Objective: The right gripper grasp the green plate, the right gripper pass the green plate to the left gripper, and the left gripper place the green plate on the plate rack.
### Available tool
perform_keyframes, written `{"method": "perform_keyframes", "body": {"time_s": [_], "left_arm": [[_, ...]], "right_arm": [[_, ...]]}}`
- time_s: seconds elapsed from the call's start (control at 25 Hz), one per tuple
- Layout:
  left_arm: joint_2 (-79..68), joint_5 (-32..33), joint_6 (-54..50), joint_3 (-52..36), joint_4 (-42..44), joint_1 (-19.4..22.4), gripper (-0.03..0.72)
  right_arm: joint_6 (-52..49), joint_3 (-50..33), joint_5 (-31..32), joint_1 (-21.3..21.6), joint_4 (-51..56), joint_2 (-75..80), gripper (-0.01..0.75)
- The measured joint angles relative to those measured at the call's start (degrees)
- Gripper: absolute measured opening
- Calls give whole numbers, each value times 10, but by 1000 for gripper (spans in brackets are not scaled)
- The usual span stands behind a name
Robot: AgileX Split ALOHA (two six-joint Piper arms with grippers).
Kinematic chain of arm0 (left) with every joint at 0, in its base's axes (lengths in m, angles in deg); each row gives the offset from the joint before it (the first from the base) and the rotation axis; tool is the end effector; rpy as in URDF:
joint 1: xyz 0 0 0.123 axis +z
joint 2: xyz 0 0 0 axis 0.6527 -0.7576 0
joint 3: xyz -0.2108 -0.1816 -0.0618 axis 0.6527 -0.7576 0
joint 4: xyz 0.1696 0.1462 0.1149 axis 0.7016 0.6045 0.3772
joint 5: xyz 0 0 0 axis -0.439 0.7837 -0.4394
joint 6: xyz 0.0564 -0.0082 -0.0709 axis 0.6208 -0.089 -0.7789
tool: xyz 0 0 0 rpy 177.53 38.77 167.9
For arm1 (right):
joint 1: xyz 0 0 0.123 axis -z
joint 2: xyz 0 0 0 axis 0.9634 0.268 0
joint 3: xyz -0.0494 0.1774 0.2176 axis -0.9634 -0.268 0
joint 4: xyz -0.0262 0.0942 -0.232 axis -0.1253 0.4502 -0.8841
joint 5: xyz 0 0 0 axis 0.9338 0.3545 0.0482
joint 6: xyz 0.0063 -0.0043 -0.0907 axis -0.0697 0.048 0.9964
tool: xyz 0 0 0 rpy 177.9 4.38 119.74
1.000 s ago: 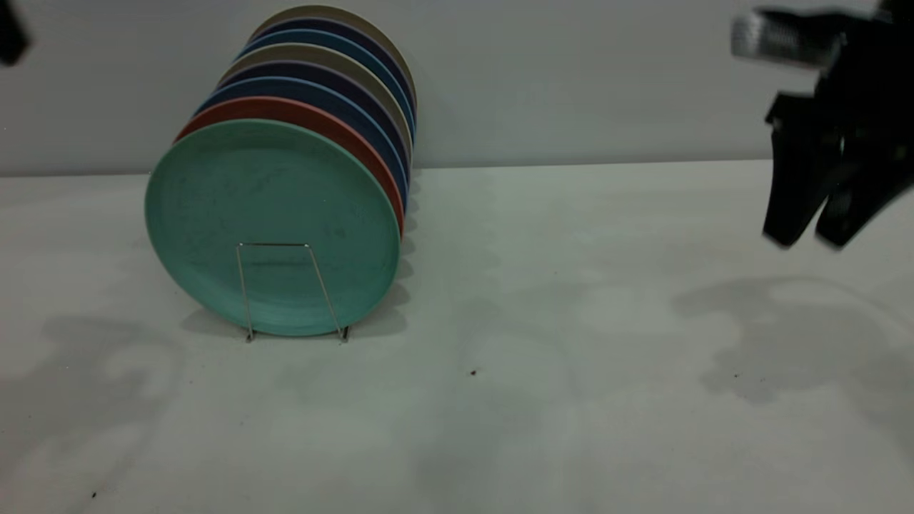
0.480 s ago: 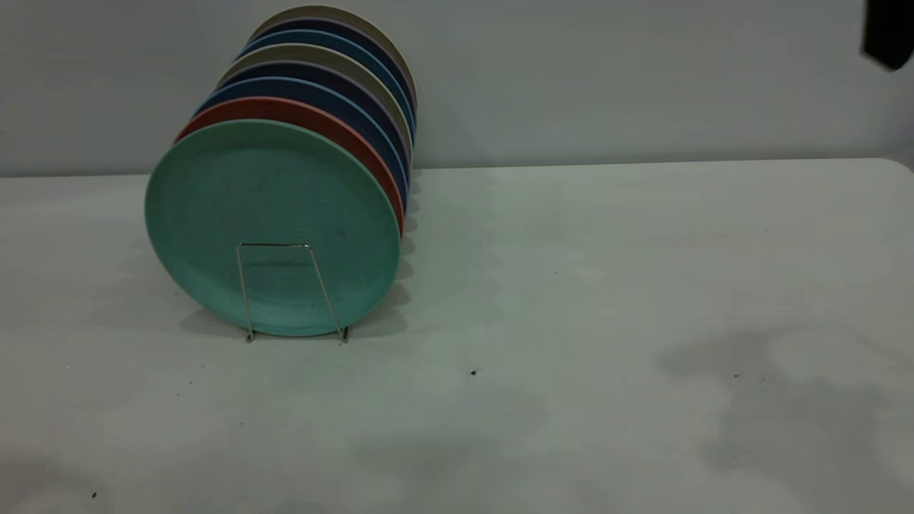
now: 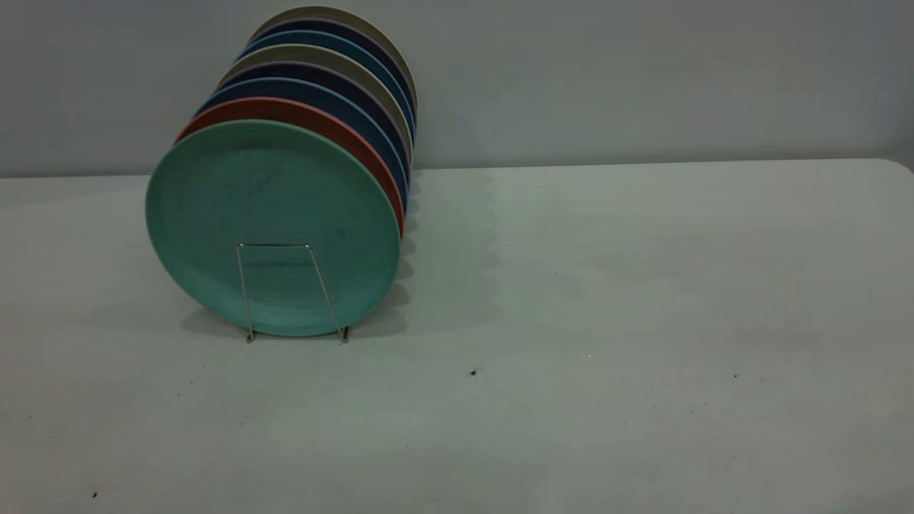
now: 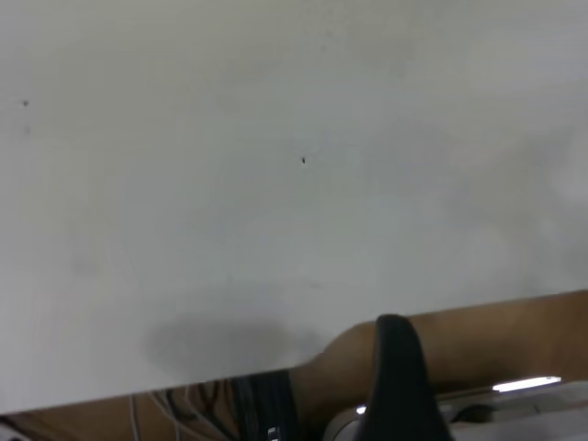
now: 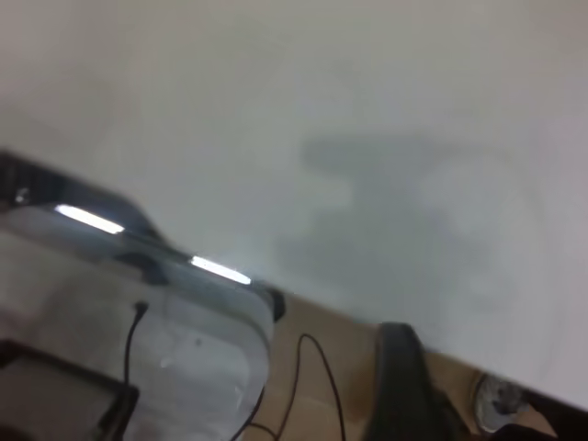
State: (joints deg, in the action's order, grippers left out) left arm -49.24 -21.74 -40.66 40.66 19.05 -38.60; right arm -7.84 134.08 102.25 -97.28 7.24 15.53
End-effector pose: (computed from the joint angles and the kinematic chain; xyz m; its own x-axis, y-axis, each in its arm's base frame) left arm 0.0691 -0.0105 0.3053 -0.7545 0.0181 -0.6561 0.0921 0.9927 -0.0785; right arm 0.1492 0.0649 0.3215 -0.8592 -0.3777 -0.3451 -0.4075 0.9131 0.0152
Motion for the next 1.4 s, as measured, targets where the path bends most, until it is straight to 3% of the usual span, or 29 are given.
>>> {"method": "perform_keyframes", "body": {"time_s": [0.28,0.56,1.12,1.4], "left_arm": [[120,33,-6,-34,-6,0,539],[173,35,-5,-62,-14,0,539],[175,33,26,-66,5,0,539],[176,33,24,-78,41,-30,539]], "right_arm": [[56,-144,-31,0,51,-178,508],[77,-223,-64,0,48,-351,508],[65,-259,-60,0,3,-463,508],[50,-261,-60,0,-6,-463,508]]}}
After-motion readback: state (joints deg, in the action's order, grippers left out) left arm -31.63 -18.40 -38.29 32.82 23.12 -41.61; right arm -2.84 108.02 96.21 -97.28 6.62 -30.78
